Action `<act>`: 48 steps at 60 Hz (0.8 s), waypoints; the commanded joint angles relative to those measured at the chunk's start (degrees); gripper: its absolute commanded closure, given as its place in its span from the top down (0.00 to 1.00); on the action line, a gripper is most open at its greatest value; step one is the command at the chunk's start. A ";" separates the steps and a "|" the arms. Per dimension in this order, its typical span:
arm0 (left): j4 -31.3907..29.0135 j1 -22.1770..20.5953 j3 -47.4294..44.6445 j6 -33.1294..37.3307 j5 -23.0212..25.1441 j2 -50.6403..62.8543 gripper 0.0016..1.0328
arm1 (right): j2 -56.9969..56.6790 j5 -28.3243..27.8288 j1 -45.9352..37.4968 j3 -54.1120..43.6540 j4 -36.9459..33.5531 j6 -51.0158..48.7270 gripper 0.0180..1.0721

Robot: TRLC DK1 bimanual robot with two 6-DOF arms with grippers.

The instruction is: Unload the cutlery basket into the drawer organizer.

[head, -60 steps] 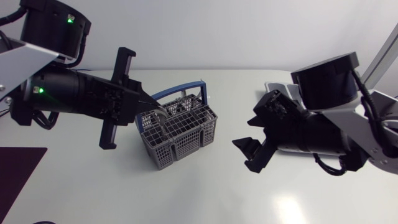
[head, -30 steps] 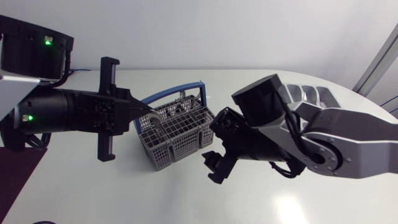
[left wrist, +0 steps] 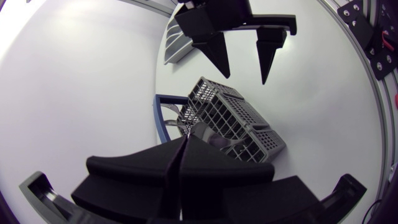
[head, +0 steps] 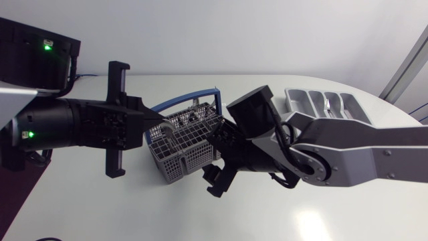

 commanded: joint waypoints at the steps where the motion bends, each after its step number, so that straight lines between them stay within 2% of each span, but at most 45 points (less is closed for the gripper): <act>1: 0.72 -0.62 3.15 -0.79 -0.41 -1.31 0.11 | 1.16 -0.19 0.98 1.49 0.57 0.50 0.83; 48: -0.59 -2.21 6.67 0.26 -1.82 -3.85 0.11 | 2.56 -0.10 1.51 2.46 0.75 0.50 0.83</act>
